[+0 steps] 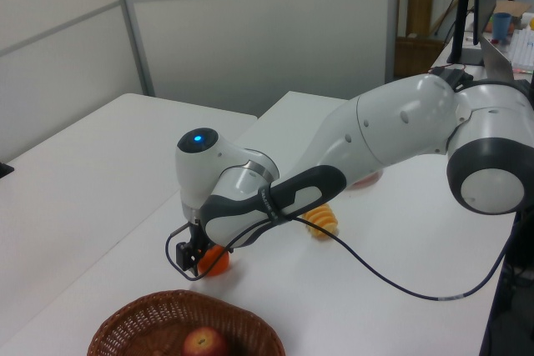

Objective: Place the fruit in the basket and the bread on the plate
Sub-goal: 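Move the gripper to the tangerine and grasp it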

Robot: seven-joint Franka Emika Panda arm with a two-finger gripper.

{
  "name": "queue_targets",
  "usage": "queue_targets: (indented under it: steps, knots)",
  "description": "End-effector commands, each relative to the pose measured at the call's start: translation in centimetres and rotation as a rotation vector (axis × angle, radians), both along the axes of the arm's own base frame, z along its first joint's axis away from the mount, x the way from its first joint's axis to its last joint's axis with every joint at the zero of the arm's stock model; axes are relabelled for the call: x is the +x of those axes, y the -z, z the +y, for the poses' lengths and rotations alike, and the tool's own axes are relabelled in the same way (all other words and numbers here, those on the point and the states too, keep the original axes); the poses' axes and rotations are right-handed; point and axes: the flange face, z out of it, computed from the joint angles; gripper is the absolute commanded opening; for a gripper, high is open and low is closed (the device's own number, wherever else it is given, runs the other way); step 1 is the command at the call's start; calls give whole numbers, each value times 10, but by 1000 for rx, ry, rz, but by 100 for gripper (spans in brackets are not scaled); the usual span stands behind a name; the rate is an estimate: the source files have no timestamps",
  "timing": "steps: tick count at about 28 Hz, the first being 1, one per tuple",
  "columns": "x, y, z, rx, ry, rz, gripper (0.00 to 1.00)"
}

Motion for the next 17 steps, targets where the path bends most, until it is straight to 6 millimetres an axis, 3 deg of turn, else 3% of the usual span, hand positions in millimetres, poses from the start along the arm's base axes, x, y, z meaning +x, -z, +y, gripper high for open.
queue_targets:
  steps: [1, 2, 3, 8, 12, 17]
  knots:
    - [9, 3, 5, -9, 4, -26, 100]
    - [9, 5, 5, -11, 5, -25, 100]
    - [9, 7, 5, -16, 11, -26, 80]
    - [11, 3, 6, -20, 36, -54, 0]
    - [10, -5, 5, -14, 48, -62, 0]
    - [6, -62, 4, 24, 54, -112, 0]
